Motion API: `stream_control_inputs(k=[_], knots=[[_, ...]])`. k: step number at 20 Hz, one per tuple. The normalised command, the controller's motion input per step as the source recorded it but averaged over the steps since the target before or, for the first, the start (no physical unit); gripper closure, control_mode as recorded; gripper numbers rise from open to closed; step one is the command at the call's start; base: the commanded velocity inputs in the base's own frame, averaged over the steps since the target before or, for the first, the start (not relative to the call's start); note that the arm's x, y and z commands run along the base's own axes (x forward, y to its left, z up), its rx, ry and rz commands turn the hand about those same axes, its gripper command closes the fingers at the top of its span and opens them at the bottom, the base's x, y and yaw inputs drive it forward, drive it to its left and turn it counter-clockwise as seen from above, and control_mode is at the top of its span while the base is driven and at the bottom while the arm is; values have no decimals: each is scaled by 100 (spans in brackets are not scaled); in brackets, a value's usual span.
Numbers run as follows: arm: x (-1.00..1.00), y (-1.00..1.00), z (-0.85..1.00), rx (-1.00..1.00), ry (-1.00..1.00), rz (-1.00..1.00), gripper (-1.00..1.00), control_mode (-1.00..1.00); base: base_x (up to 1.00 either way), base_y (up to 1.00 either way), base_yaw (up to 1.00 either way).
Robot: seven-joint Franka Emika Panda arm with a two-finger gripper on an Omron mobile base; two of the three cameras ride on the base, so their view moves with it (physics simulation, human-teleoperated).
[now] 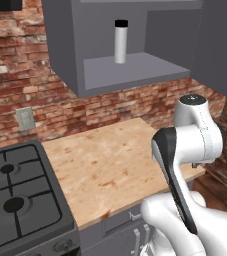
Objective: Pick the beer, water bottle from the counter and place them in the open cabinet.
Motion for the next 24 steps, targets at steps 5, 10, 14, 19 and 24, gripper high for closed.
stream_control_inputs(k=[5, 10, 14, 19, 24], knots=[[0, 0, 0, 0, 0, 0, -100, 100, -64, 11, 3], [0, 0, 0, 0, 0, 0, -100, 100, -84, 13, 7], [0, 0, 0, 0, 0, 0, -100, 100, -37, 52, 23], [0, 0, 0, 0, 0, 0, -100, 100, 7, 95, 66], [0, 0, 0, 0, 0, 0, -100, 100, 14, 75, 81]])
